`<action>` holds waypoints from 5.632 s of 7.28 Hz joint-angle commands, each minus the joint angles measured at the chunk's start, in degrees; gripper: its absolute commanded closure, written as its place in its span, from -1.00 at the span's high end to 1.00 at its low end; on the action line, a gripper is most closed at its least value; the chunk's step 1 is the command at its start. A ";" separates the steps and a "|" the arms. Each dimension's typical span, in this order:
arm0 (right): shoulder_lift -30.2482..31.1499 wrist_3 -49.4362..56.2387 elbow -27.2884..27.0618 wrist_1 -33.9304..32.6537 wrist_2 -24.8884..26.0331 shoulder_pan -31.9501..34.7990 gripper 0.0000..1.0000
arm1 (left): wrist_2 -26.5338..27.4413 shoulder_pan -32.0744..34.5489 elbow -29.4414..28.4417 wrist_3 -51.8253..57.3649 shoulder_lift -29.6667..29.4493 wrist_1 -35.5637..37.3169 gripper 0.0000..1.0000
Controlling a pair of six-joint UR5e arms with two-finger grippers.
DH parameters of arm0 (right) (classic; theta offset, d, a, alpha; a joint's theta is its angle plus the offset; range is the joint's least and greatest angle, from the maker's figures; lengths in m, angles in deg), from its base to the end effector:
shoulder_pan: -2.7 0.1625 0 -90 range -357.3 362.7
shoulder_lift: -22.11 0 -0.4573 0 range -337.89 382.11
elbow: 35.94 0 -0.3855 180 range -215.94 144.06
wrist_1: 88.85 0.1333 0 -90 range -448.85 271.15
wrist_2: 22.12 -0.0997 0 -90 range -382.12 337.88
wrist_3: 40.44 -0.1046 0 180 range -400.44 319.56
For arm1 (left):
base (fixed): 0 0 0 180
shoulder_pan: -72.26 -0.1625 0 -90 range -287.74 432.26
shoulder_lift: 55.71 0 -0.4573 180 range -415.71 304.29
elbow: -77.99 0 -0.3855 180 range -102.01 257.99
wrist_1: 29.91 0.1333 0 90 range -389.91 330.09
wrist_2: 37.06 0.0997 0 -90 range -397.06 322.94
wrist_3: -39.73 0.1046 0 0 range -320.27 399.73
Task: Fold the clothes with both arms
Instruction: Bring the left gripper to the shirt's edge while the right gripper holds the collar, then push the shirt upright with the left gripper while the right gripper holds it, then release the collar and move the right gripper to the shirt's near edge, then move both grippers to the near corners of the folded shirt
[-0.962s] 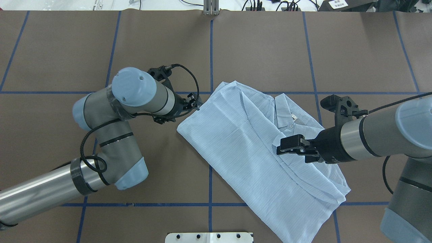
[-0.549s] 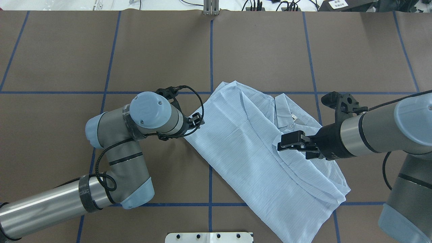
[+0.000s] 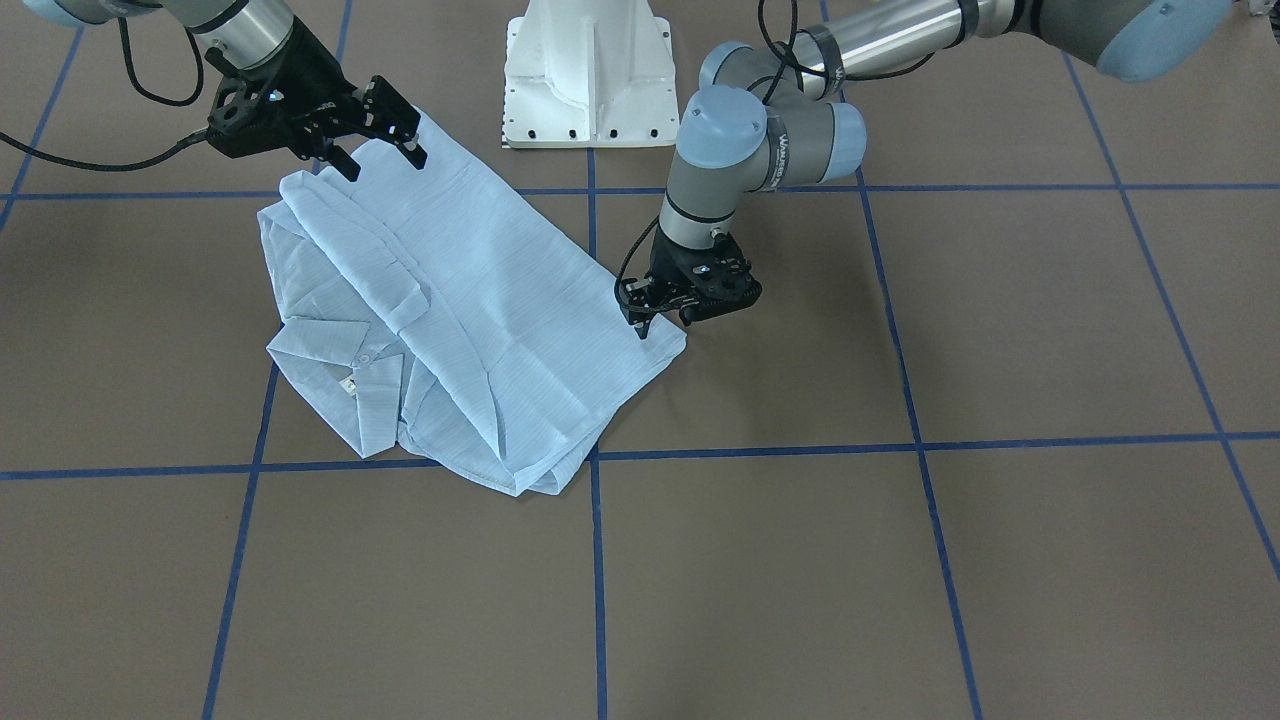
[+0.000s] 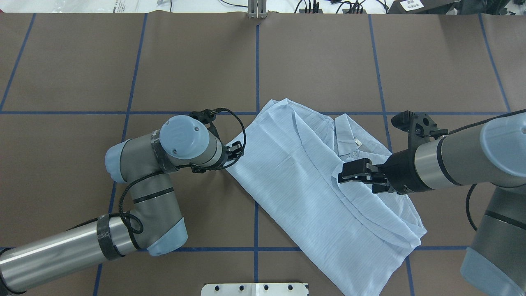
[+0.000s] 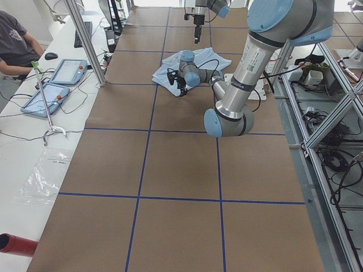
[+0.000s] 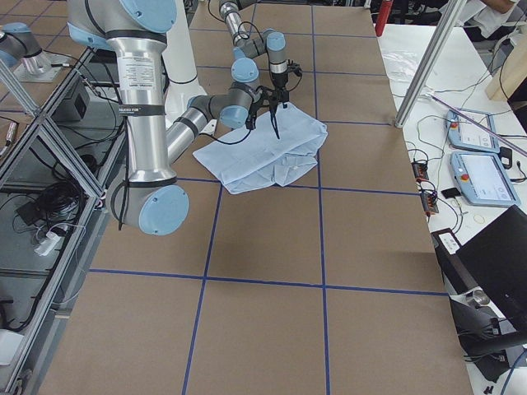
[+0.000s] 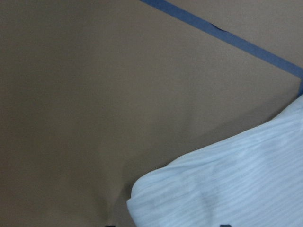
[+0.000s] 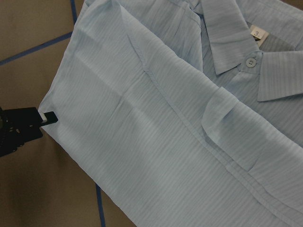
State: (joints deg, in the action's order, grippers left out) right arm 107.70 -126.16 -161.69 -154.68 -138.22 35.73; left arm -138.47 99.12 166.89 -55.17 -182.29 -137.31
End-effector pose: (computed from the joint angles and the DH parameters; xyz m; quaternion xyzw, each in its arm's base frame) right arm -0.3361 -0.3226 0.3207 -0.0152 -0.5525 0.0883 0.8287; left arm 0.5989 -0.4295 0.2884 -0.0030 0.4519 -0.2012 0.8691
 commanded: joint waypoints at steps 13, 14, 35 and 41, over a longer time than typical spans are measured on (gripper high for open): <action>0.01 0.47 2.35 0.09 2.90 3.09 1.00 | 12.87 14.36 -36.39 8.58 -19.65 -24.37 -1.00; -0.08 0.38 2.87 0.00 3.25 2.92 1.00 | 14.55 14.36 -38.00 9.63 -19.58 -27.13 -1.00; -26.18 21.12 24.06 -22.85 29.88 -20.55 1.00 | -4.85 16.56 12.87 20.80 9.77 -1.85 1.00; -18.48 24.89 16.54 -24.42 27.96 -17.39 1.00 | -4.77 14.10 12.26 19.05 9.25 -2.03 1.00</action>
State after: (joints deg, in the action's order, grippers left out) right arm 85.67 -102.73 -141.48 -178.32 -109.48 17.41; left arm -143.24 113.91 179.20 -35.36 -172.74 -139.32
